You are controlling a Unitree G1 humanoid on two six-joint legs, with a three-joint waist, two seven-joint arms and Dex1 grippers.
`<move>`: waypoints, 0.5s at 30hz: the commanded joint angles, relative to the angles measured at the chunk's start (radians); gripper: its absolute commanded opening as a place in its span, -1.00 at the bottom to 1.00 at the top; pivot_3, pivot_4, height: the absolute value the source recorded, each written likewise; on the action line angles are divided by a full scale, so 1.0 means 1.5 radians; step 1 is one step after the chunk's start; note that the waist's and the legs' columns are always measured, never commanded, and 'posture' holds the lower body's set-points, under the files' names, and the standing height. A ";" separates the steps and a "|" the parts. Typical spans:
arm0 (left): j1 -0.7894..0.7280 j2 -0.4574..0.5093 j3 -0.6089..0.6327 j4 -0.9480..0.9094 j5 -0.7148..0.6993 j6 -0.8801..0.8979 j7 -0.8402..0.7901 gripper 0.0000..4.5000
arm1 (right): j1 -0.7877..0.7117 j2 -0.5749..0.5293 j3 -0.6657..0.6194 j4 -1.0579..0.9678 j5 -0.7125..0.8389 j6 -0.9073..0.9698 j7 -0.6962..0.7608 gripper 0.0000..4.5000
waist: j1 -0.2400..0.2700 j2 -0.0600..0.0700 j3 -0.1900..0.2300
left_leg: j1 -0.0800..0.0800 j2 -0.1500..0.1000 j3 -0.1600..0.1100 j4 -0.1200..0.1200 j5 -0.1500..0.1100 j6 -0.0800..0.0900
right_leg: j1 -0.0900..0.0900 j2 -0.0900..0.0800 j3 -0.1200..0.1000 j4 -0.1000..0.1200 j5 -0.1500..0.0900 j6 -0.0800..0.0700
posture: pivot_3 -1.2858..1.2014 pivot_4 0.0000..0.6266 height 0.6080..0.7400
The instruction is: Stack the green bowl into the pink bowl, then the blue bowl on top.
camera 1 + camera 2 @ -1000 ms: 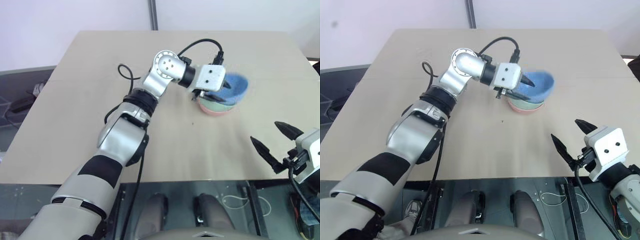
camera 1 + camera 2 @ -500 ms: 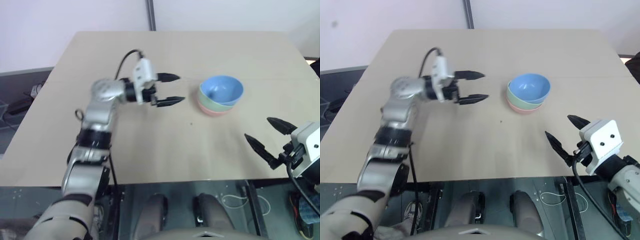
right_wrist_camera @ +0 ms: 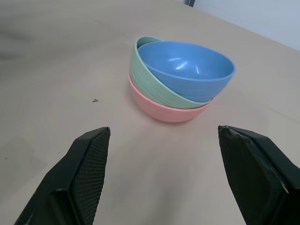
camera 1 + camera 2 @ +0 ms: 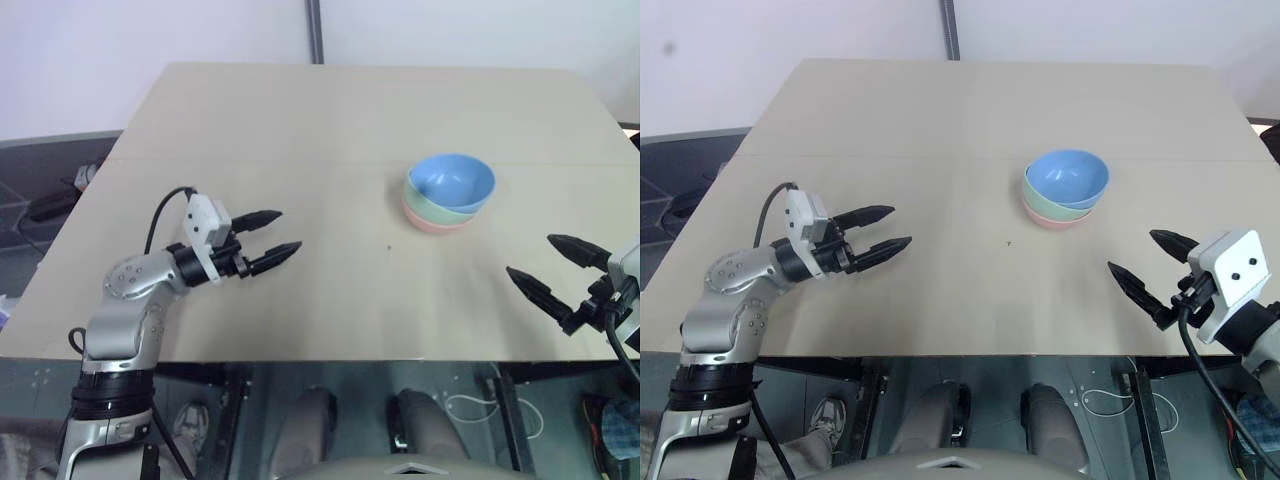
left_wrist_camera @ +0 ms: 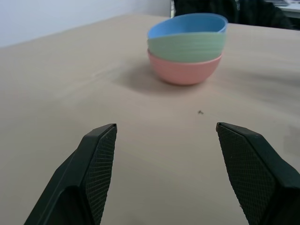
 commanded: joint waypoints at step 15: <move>0.104 0.021 0.036 -0.101 -0.032 0.006 0.062 0.59 | -0.029 -0.018 -0.005 0.056 -0.019 -0.016 0.090 0.79 | -0.004 0.000 0.000 | 0.008 0.000 0.001 -0.002 0.000 0.000 | 0.008 -0.001 0.000 -0.002 0.000 0.000 | 0.03 -0.52 1.00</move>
